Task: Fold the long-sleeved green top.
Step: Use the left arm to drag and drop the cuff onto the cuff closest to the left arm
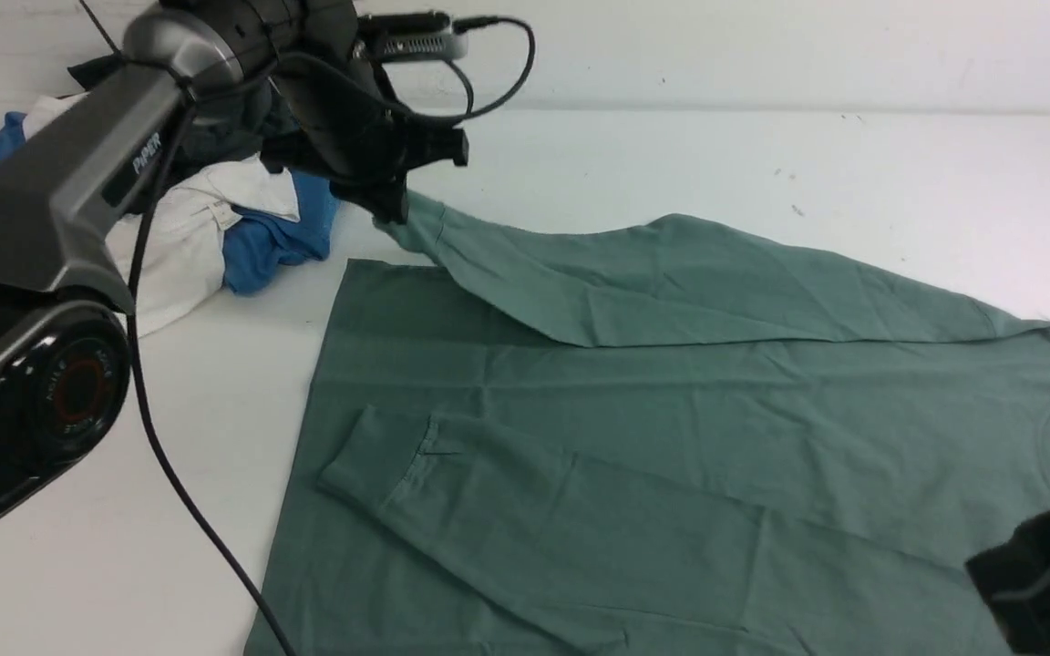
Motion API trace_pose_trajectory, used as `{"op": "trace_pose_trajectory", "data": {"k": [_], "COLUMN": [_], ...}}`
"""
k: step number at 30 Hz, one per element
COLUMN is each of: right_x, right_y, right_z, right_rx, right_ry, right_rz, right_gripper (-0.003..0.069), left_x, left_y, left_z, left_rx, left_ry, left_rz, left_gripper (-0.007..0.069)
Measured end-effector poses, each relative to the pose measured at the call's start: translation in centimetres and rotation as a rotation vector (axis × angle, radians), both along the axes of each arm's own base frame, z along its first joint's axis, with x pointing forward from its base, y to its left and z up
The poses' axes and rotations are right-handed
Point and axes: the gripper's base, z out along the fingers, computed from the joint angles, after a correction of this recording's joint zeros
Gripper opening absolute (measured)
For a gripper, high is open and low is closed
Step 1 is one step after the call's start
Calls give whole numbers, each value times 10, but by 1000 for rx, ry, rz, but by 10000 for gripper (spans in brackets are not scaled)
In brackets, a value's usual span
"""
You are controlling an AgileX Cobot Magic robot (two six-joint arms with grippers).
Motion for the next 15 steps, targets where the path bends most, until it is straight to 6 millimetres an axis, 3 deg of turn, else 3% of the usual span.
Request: {"op": "trace_pose_trajectory", "data": {"k": [3,5,7,10,15], "right_x": [6,12,13,17,20], "right_y": [-8,-17,-21,-30,-40], "right_z": [10,20,22,23,23], "right_rx": [-51,-80,-90,-110,-128], "right_ry": [-72,-118,-126,-128,-124], "right_rz": [-58,-129,-153,-202,-230], "right_gripper": [266,232,211,139,48], "left_x": [-17,-39,-49,-84,-123], "left_y": [-5,-9,-9,-5,6], "left_z": [21,30,32,36,34], "left_rx": [-11,-3,3,33,51], "left_ry": [-13,13,29,82,151], "left_rz": [-22,-47,-54,-71,-62], "left_gripper": [6,6,6,6,6]}}
